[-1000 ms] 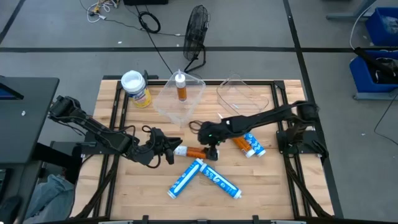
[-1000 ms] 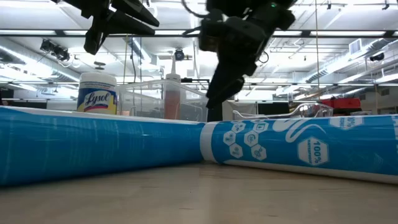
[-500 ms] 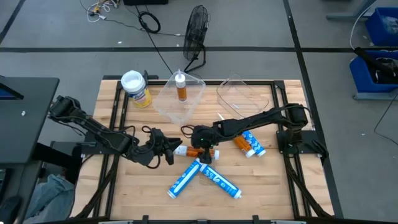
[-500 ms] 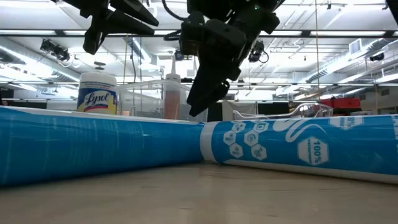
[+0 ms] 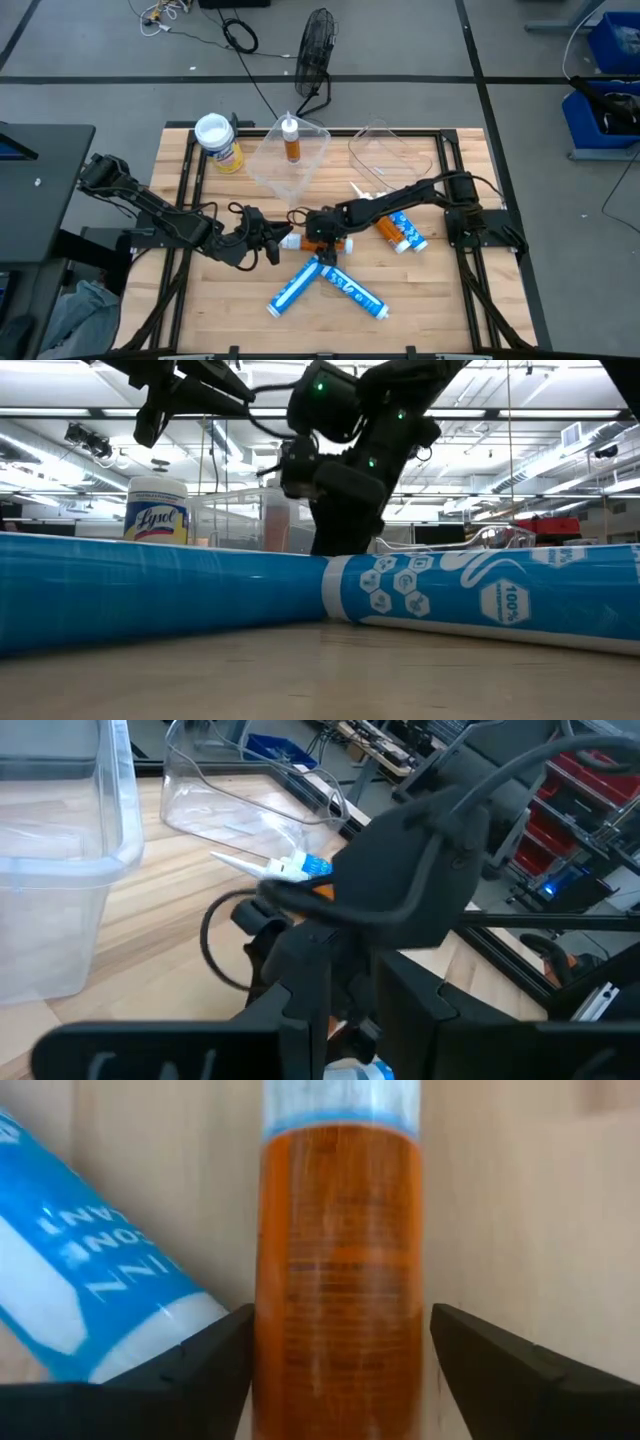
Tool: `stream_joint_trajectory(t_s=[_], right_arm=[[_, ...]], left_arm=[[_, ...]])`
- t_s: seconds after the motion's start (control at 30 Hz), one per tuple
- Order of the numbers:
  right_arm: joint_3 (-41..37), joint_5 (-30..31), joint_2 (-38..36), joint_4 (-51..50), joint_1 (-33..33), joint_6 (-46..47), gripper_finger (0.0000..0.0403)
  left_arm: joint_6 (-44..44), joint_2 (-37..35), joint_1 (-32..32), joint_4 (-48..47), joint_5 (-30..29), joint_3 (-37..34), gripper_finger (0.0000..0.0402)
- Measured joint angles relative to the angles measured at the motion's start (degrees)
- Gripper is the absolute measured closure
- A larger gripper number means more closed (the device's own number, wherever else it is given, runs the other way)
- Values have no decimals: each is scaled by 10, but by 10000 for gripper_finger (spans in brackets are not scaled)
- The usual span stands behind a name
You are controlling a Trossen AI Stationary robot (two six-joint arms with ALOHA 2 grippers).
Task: Pick & place silicon tubes, Sealant and Lysol wipes
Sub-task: Put the left orange sealant into the left transparent bin
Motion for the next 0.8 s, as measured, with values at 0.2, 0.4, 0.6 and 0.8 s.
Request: stream_joint_trajectory(t_s=[0.2, 0.4, 0.6, 0.8], right_arm=[[0, 2, 7, -8, 0, -3, 176], [0, 0, 3, -16, 0, -7, 198], [-2, 0, -15, -51, 0, -20, 198], [-2, 0, -51, -81, 0, -34, 198]], left_arm=[[1, 0, 0, -3, 0, 0, 323], [2, 0, 0, -3, 0, 0, 323], [3, 0, -2, -3, 0, 0, 323], [3, 0, -2, -3, 0, 0, 323]])
